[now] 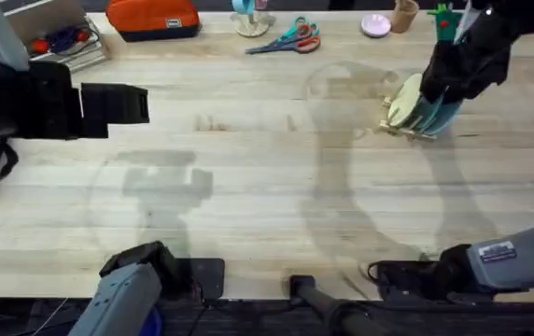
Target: Pick up the plates from the table one by one and place each into a slot on the dish rack.
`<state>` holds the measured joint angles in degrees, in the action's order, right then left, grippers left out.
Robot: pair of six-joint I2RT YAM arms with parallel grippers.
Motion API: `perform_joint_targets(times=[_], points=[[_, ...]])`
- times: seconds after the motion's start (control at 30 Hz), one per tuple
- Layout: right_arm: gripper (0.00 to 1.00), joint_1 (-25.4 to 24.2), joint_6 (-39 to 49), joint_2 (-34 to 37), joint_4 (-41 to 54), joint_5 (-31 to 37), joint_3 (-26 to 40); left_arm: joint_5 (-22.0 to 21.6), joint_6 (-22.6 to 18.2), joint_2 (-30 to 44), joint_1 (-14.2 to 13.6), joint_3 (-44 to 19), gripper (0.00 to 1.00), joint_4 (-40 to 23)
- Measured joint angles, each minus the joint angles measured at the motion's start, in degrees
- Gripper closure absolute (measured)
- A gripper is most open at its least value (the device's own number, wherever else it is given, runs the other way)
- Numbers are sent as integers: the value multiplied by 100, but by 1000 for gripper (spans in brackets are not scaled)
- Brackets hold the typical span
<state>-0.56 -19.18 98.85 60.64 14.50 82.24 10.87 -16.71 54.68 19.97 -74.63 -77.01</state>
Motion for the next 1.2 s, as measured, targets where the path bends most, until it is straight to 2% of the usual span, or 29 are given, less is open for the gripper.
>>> perform_joint_targets(times=[0.07, 0.1, 0.17, 0.77, 0.97, 1.2], points=[[780, 0, 11, 0, -15, -61, 12, 2, 0, 1, 0, 0, 7, 0], [700, 0, 6, 0, -24, -82, 17, 0, 0, 0, 0, 0, 8, 0], [655, 0, 17, 0, -24, -83, 17, 2, 0, 0, 0, 0, 7, 0], [654, 0, 18, -11, -10, -83, 20, 2, 0, 0, 0, 0, 7, -1], [654, 0, 18, -259, 127, -69, 25, 1, 0, 1, 0, 0, 7, -1], [649, 0, 18, -593, 543, -55, 476, 2, 0, 0, 0, 0, 7, -1]])
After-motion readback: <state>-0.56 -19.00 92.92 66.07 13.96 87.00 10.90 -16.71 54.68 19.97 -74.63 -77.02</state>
